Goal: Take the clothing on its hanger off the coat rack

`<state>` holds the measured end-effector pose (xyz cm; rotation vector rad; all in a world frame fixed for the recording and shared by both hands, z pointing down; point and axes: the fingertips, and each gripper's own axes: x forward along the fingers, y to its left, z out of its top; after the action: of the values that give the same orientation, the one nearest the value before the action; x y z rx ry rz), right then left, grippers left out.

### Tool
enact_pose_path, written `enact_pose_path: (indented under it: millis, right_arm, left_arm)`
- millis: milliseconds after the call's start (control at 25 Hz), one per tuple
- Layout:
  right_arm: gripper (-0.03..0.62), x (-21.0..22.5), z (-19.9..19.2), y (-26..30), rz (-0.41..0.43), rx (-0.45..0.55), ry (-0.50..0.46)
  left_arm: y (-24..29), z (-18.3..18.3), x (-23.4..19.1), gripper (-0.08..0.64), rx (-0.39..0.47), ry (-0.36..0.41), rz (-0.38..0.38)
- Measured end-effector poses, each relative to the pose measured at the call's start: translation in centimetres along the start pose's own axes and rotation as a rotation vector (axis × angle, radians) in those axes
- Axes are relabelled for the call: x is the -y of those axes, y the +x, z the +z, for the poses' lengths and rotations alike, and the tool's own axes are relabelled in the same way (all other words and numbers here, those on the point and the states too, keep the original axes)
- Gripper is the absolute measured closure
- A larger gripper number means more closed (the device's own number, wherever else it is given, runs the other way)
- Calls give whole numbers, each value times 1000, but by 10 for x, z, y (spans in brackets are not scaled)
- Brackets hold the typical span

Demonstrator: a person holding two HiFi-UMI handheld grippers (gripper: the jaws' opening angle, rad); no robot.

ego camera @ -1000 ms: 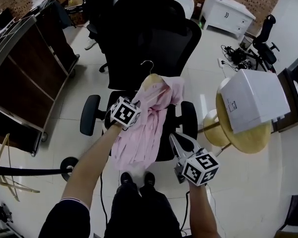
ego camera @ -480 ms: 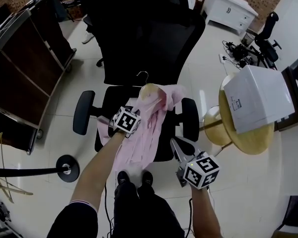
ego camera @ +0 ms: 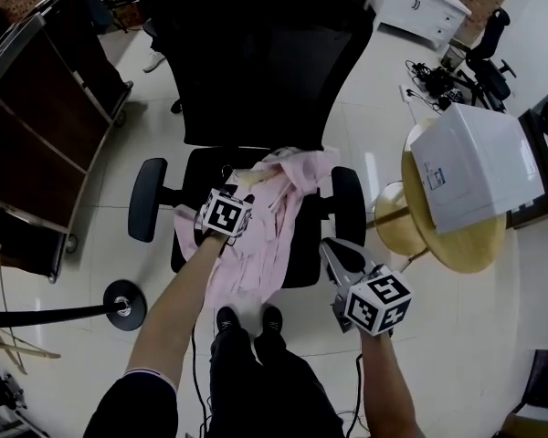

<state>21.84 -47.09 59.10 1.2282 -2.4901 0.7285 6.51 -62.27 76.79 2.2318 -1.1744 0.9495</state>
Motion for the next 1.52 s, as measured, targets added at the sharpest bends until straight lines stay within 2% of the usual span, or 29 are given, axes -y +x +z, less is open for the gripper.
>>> enact_pose_path:
  millis: [80,200,240,440,680,1120,1520]
  right_arm:
    - [591,-5,12,3,10,14,-9]
    - [591,-17,34,9,28,39,-33]
    - [591,-21,41,10,31,48,-40]
    - [591,-41,78,12,55,106,-77]
    - [591,-72,126,16,92,199,-122]
    - [591,-120,198,20,129,322,-234]
    - [591,-133,204,22,136,321,-264]
  left_arm:
    - [-25,19,9,394,60,-19,-27]
    - [-73,57,23,534,206,-27,-41]
    - [-90,68,31,548,243,-22,-52]
    - [-169,106,59,549,380,-11,-112]
    - [-239,137,66,549,511,-8,-94]
    - [-308,177,61,548,651,8,-109]
    - [-320,190,58,549,676,30,-119]
